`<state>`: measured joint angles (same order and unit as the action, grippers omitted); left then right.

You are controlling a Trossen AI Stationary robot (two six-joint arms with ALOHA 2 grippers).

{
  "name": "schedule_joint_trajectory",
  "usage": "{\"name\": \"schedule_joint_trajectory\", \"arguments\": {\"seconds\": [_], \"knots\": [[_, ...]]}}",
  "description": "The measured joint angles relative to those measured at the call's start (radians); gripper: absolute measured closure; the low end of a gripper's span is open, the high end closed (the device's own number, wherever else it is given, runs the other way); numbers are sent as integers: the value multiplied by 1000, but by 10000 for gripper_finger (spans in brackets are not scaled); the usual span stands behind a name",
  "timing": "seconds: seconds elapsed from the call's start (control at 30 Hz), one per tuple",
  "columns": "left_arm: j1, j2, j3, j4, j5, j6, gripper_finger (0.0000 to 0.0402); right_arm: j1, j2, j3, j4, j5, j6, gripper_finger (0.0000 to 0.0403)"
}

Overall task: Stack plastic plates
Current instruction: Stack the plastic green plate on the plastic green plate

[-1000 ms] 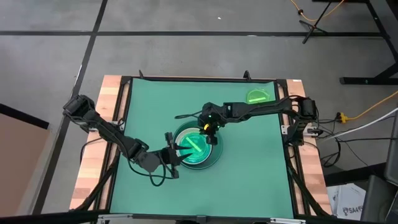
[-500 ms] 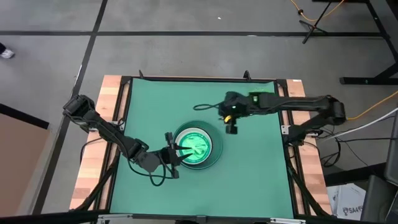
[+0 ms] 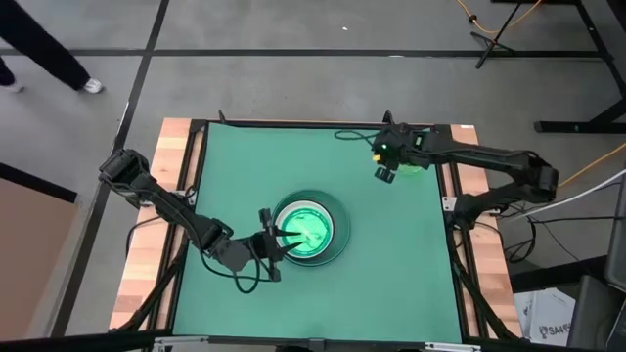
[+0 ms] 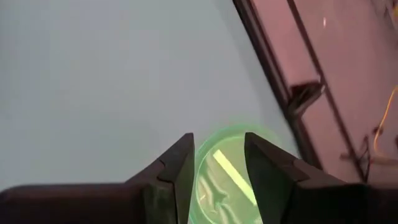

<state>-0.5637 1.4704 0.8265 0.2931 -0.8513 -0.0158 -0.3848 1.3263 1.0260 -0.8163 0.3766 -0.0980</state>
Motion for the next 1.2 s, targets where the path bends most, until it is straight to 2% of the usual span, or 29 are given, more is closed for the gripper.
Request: {"name": "schedule_joint_trajectory", "arguments": {"seconds": [0.17,0.27,0.63,1.2], "knots": [[12,0,0,0,0,-1,308,-82,50,-113,125,-2,51,270],[12,0,0,0,5,-1,308,-91,100,-140,134,-2,71,270],[12,0,0,-1,8,-2,308,-88,264,-140,154,51,126,270],[12,0,0,-2,8,-1,308,-88,412,-140,227,160,149,270]]}}
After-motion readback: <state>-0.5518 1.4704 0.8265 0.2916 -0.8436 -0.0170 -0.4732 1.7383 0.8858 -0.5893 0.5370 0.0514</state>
